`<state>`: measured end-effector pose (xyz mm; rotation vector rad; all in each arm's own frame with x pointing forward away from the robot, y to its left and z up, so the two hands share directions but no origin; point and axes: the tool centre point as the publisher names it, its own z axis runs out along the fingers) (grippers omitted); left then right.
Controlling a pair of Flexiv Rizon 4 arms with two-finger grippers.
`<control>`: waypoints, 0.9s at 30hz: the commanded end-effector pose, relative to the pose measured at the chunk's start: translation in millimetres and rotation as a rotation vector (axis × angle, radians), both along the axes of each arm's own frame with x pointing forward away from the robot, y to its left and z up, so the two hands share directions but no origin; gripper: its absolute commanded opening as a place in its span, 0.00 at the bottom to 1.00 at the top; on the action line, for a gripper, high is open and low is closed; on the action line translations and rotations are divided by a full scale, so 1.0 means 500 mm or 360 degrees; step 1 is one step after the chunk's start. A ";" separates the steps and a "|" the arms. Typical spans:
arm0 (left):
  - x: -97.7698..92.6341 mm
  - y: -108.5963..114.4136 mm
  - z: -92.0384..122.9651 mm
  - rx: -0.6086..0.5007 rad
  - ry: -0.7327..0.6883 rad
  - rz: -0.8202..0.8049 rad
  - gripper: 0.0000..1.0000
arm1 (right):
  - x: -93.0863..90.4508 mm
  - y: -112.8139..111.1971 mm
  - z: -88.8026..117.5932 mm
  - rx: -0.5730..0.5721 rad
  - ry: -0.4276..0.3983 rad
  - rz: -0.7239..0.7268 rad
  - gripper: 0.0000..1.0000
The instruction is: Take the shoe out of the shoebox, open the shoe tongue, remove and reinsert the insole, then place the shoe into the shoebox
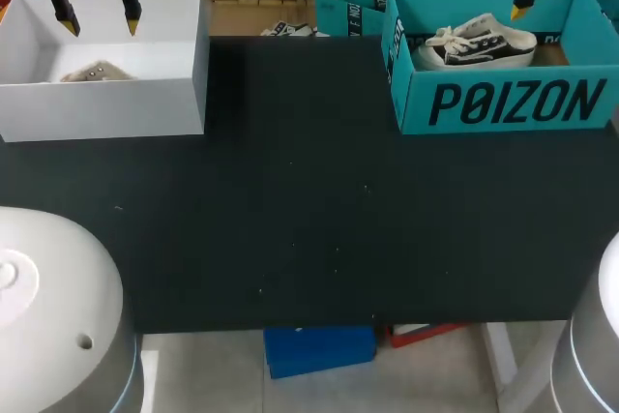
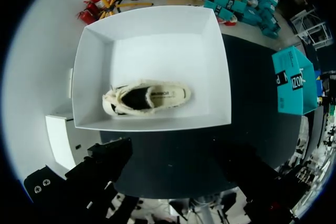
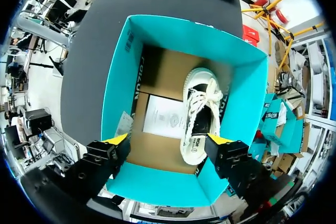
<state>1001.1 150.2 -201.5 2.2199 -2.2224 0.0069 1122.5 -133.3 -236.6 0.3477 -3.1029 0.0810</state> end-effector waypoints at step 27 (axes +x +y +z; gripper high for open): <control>-0.001 0.000 0.001 0.0002 0.0003 0.0000 1.00 | 0.059 -0.022 -0.151 0.0071 0.0027 -0.0072 0.45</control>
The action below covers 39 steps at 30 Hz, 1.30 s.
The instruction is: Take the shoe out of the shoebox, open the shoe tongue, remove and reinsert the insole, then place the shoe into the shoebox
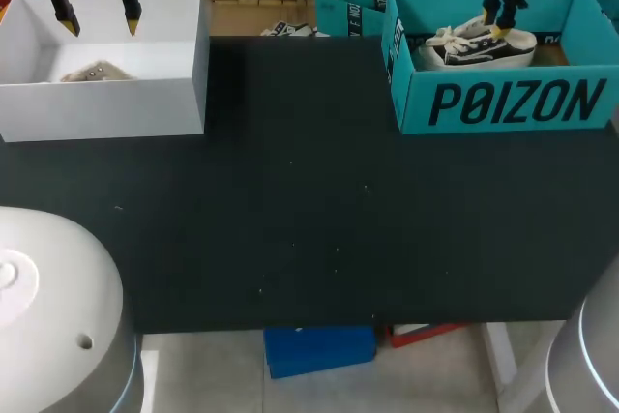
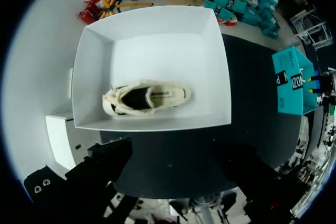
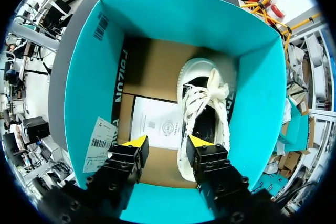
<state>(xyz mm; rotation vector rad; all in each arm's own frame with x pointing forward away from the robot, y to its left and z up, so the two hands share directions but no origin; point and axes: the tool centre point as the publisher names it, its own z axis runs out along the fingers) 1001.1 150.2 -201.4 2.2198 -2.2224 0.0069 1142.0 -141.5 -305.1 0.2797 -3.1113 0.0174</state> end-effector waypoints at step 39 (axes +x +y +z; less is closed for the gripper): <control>-0.001 0.000 0.001 0.0002 0.0003 0.0000 1.00 | 0.066 -0.020 -0.173 0.0099 0.0107 -0.0046 0.39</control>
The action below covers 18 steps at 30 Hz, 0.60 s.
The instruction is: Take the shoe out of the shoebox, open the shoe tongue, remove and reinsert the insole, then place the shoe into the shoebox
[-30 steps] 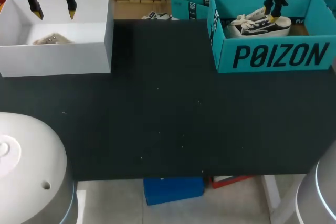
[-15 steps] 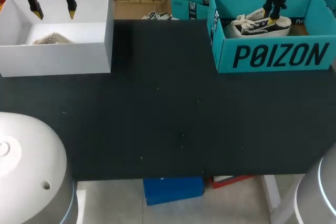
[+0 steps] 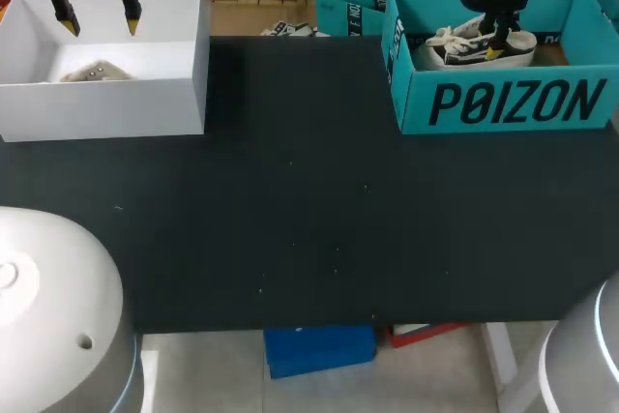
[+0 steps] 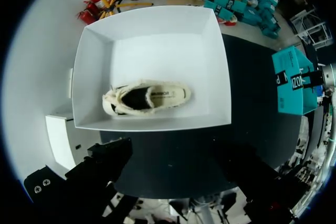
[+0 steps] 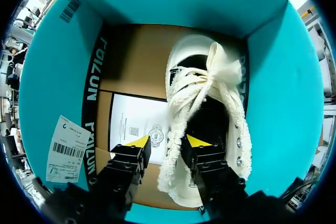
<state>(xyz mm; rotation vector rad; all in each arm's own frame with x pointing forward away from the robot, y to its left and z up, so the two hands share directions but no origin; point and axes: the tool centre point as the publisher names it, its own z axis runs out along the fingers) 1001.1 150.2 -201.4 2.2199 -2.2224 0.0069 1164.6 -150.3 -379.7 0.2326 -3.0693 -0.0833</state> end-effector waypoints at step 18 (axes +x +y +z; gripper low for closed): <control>-0.001 0.000 0.001 0.0002 0.0003 0.0000 1.00 | 0.019 -0.011 -0.068 -0.0047 0.0044 -0.0014 0.00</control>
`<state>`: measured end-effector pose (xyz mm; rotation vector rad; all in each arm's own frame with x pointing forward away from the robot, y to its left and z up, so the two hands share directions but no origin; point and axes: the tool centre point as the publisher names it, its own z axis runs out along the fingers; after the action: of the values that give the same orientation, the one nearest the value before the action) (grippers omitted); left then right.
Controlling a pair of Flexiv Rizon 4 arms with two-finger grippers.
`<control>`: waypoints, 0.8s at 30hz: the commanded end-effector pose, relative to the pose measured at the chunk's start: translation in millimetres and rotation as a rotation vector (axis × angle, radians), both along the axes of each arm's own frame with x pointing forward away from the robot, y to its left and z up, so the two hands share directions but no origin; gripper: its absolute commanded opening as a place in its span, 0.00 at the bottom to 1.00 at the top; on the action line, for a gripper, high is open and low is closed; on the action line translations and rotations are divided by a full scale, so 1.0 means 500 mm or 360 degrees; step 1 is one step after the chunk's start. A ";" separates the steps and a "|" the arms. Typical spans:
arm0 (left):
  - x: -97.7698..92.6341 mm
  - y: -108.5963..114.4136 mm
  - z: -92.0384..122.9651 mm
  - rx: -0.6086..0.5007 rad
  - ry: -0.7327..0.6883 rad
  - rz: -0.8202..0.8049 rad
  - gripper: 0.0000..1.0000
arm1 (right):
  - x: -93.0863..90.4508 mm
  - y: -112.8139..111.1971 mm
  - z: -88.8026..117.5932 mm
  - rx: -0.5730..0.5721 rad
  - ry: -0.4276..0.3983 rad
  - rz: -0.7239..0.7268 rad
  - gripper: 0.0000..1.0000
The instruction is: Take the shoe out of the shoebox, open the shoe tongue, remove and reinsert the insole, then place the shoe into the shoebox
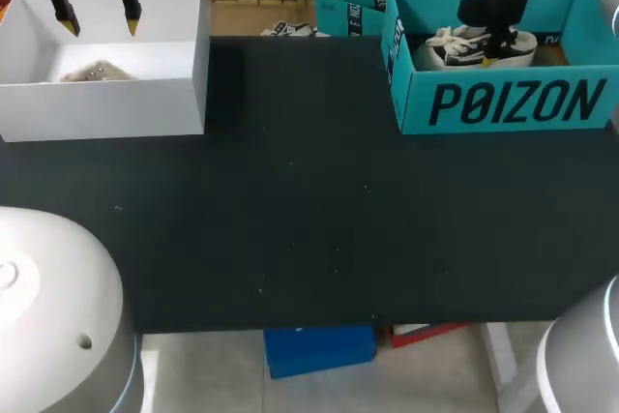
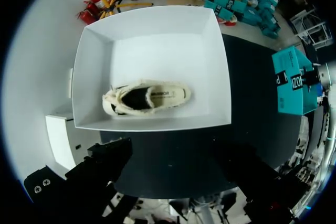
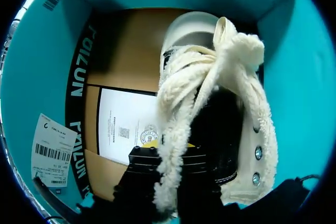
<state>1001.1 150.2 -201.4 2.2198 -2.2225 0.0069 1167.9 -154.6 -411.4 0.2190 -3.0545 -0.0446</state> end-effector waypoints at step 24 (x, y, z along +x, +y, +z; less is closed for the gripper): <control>-0.001 0.000 0.001 0.0002 0.0003 0.0000 1.00 | -0.029 -0.032 0.233 -0.0183 -0.0174 -0.0099 0.00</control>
<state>1001.1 150.2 -201.4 2.2198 -2.2224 0.0068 1179.8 -174.9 -332.0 0.1252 -3.1093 0.1184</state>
